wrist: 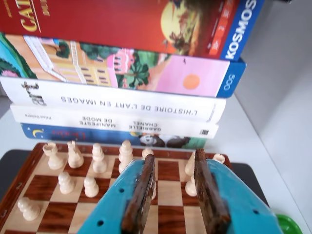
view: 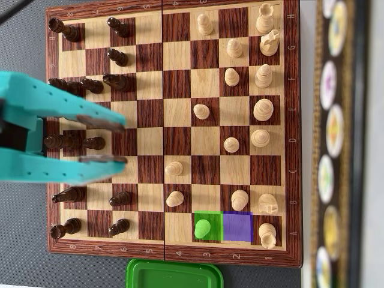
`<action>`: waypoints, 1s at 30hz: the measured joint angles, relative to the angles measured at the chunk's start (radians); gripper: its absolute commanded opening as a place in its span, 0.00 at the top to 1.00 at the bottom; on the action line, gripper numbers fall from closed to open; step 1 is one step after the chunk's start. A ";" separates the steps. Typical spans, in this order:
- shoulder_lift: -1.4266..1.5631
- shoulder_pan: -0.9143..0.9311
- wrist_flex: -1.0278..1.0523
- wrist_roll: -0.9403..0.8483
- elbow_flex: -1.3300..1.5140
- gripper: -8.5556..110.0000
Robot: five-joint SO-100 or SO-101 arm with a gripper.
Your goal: Play chess
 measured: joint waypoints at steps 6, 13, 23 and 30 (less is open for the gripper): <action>0.152 -0.011 -0.261 0.000 0.184 0.82; 0.247 -0.011 -0.535 0.000 0.305 0.82; 0.247 -0.011 -0.999 0.000 0.311 0.82; 0.249 -0.011 -1.364 0.000 0.311 0.82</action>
